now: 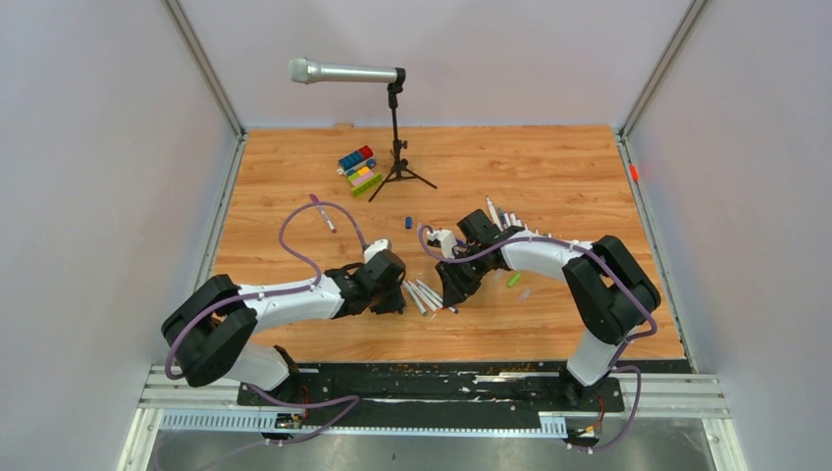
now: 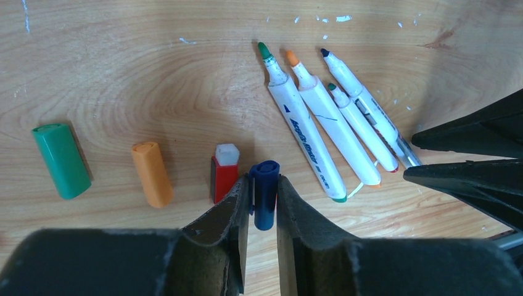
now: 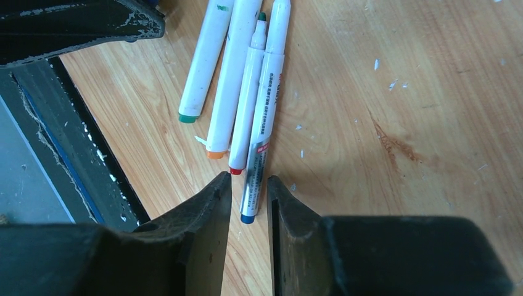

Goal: Open the pen caps
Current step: Place the pen at the center of the board.

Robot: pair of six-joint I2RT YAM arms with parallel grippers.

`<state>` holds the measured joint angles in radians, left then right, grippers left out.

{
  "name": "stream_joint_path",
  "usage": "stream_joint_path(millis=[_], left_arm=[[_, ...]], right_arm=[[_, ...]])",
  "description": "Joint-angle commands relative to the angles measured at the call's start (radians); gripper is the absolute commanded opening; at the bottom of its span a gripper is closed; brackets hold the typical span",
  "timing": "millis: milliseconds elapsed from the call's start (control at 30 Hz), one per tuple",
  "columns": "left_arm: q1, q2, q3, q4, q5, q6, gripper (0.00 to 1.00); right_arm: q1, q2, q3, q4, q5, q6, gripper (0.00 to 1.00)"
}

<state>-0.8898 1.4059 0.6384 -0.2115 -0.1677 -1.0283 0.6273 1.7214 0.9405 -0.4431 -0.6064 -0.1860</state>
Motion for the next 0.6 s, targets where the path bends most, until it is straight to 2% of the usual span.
stream_joint_path(millis=[0,500,567], left_arm=[[-0.006,-0.040,0.032,-0.015,-0.029,-0.015,0.28],[-0.006,-0.127,0.045,-0.062,-0.068,0.006,0.32],[-0.006,-0.166,0.046,-0.081,-0.106,0.026,0.37]], right_arm=[[0.006,-0.010,0.039,-0.010,-0.028,-0.015,0.29],[0.006,-0.039,0.056,-0.047,-0.046,-0.069,0.35],[0.007,-0.047,0.064,-0.066,-0.044,-0.090,0.37]])
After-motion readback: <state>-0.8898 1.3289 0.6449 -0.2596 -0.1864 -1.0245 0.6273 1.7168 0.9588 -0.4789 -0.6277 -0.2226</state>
